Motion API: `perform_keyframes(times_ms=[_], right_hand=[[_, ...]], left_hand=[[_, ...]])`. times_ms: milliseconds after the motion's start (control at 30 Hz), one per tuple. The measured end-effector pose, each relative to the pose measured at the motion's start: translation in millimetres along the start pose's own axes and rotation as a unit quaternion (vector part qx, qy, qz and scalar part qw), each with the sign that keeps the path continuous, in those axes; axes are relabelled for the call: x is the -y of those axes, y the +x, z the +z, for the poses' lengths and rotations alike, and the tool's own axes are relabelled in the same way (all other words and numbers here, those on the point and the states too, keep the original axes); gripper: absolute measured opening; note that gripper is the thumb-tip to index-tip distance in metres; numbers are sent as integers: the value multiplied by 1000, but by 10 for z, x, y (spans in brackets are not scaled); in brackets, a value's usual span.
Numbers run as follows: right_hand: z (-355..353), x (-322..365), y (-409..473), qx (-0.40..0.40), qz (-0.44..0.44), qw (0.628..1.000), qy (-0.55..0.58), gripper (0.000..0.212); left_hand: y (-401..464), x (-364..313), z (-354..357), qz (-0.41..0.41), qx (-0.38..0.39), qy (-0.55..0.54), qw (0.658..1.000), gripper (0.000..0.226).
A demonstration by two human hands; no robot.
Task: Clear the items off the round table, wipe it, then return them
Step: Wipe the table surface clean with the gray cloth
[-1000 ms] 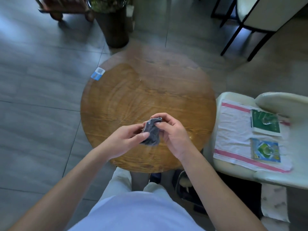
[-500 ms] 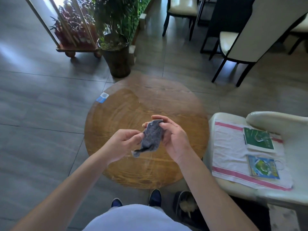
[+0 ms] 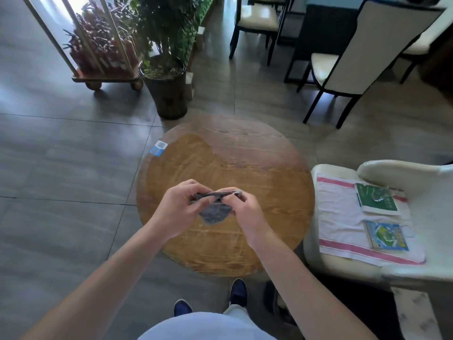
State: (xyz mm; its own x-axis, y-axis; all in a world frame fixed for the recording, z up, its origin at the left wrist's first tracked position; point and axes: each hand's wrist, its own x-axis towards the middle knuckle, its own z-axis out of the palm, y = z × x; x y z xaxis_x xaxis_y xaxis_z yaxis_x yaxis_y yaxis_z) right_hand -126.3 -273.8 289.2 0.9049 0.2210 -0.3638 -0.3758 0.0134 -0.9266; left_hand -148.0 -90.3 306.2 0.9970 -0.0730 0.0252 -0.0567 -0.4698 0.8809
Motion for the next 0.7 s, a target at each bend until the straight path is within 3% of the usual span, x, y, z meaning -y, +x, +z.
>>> perform_keyframes(times_ms=[167, 333, 533, 700], right_hand=[[135, -167, -84, -45, -26, 993, -102, 22], [49, -243, -111, -116, 9, 987, -112, 6], [-24, -354, -191, -306, 82, 944, -87, 19], [502, -631, -275, -156, 161, 975, 4, 30]], left_hand=[[-96, 108, -116, -9, -38, -36, 999, 18], [-133, 141, -138, -22, -16, -1, 1000, 7], [-174, 237, -223, -65, -16, -40, 997, 10], [-300, 310, -86, -64, 14, -13, 998, 11]])
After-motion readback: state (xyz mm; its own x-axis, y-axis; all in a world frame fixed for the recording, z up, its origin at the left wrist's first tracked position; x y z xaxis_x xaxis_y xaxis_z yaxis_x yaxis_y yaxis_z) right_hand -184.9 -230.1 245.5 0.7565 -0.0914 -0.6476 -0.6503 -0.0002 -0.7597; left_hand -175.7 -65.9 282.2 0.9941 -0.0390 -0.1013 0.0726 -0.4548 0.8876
